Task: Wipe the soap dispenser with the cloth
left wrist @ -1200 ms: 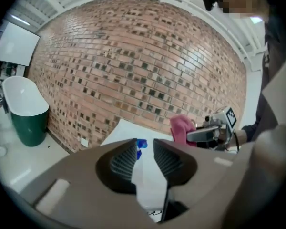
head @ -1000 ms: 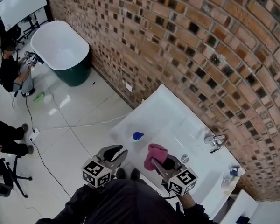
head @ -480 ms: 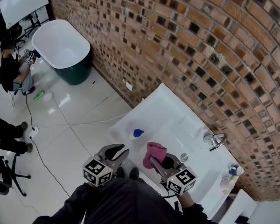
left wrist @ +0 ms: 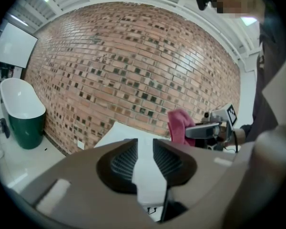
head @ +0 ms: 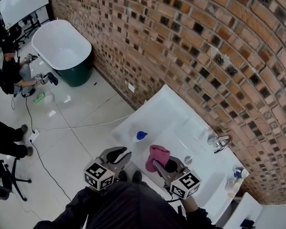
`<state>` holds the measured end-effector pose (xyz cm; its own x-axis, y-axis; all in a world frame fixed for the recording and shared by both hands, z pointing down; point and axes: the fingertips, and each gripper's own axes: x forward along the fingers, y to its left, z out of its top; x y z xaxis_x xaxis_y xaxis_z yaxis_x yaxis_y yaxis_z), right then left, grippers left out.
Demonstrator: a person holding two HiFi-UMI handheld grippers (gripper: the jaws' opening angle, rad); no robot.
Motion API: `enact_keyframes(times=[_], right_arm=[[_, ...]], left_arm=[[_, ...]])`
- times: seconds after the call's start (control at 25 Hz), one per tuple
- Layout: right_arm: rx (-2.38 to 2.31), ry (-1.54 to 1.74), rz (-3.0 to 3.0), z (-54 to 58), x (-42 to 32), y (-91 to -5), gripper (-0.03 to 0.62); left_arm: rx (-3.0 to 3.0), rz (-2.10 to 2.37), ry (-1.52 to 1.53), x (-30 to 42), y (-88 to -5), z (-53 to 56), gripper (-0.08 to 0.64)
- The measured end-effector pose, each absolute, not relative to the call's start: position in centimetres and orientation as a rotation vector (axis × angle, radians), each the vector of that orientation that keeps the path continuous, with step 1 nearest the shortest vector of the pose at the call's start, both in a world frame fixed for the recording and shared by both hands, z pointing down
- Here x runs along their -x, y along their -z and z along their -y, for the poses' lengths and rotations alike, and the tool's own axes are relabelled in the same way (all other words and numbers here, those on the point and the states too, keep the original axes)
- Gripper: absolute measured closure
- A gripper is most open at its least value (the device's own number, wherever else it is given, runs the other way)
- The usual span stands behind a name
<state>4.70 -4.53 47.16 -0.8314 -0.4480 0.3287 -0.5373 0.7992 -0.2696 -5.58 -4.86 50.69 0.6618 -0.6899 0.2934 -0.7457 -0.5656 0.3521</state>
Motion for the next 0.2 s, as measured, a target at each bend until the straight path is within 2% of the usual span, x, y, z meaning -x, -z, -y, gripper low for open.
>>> enact_keyframes(times=[0.2], right_arm=[[-0.768, -0.514, 2.738, 4.42, -4.51, -47.07, 0.521]], left_arm=[[-2.436, 1.117, -0.163, 5.72, -50.65, 4.70, 0.463]])
